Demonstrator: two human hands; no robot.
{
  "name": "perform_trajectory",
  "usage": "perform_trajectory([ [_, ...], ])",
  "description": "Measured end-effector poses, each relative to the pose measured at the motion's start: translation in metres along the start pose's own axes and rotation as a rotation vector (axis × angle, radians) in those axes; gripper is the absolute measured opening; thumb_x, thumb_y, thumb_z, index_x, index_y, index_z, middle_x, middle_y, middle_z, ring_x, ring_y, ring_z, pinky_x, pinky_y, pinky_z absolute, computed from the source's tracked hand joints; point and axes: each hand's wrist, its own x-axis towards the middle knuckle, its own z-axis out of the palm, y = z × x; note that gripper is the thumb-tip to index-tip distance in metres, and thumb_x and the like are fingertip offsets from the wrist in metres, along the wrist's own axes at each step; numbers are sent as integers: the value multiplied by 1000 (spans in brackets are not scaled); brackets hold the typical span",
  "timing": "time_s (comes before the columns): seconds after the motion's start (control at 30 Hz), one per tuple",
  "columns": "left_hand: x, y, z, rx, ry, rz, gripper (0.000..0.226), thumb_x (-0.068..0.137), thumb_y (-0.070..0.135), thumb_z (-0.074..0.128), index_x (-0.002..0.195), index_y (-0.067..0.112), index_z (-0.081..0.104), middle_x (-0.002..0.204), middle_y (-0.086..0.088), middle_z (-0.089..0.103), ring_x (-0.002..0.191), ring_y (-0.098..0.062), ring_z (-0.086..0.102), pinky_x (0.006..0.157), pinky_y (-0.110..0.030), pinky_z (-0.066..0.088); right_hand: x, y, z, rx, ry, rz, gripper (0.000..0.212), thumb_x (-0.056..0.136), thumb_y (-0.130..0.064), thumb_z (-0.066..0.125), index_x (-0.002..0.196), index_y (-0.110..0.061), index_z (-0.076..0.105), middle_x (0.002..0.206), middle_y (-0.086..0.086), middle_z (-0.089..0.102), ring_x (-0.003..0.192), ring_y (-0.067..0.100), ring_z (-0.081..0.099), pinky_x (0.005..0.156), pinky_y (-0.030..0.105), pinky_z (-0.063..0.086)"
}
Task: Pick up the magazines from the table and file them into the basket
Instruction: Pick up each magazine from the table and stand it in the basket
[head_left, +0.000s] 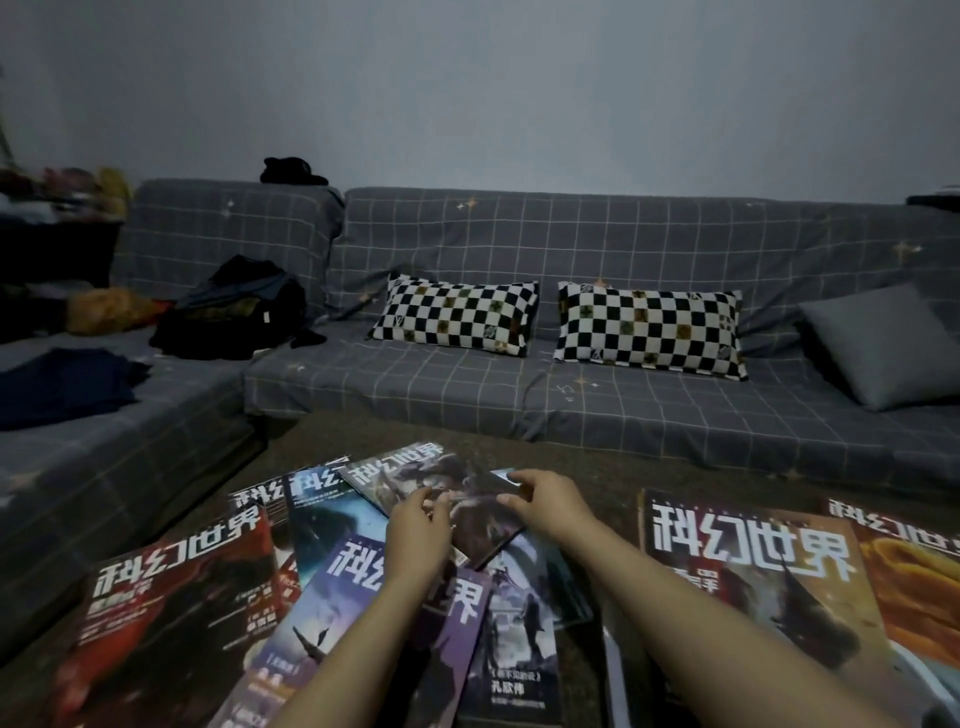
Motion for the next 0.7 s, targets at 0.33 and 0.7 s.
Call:
perform_trajectory([
  [0.33, 44, -37, 8, 33, 88, -115, 54, 92, 22, 55, 141, 8, 38, 145, -19, 34, 130, -36, 37, 106, -44, 36, 86, 19, 52, -355, -155, 211, 63, 87, -59, 43, 137, -21, 43, 141, 10, 43, 129, 32, 38, 105, 41, 31],
  [0.7, 56, -42, 16, -430, 89, -194, 41, 85, 13, 65, 126, 14, 57, 115, -3, 66, 98, -17, 60, 90, -29, 46, 104, 29, 50, -69, 98, 415, 52, 83, -38, 65, 121, -6, 50, 131, 18, 52, 117, 34, 51, 93, 36, 42],
])
